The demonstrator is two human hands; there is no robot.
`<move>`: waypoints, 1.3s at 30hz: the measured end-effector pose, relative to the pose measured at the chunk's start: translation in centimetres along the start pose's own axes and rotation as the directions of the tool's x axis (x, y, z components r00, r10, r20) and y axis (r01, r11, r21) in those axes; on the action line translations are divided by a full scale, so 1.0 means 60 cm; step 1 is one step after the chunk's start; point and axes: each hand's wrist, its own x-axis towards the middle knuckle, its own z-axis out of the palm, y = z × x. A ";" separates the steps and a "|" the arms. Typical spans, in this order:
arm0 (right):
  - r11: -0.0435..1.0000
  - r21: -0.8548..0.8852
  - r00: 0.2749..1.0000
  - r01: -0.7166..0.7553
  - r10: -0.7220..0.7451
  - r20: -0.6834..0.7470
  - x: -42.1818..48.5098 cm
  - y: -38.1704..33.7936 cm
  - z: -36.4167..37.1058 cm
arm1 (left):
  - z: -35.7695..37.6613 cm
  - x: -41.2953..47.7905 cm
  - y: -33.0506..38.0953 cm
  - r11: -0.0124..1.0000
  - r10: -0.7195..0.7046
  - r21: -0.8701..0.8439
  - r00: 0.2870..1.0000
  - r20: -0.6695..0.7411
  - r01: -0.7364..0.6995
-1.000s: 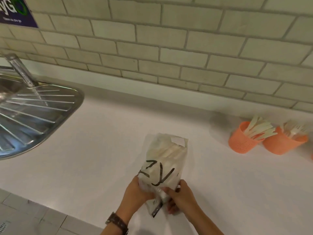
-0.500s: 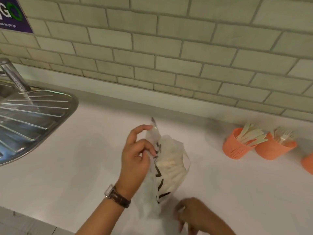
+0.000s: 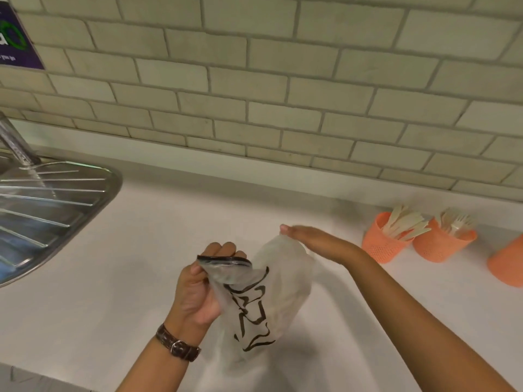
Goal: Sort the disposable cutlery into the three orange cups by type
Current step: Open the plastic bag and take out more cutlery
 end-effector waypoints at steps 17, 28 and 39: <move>0.658 0.492 0.812 0.570 -0.358 -0.461 -0.080 -0.061 -0.022 | -0.016 0.033 0.134 0.617 0.559 0.763 0.790 -0.252 -0.193; 0.732 0.258 0.708 0.631 -0.407 -0.578 -0.133 -0.087 -0.004 | 0.150 0.107 0.046 -0.306 0.057 0.943 0.986 0.158 -0.134; 0.807 0.038 0.612 0.589 -0.415 -0.674 -0.152 -0.098 -0.038 | 0.159 0.084 0.063 -0.248 0.152 0.932 0.939 0.308 -0.266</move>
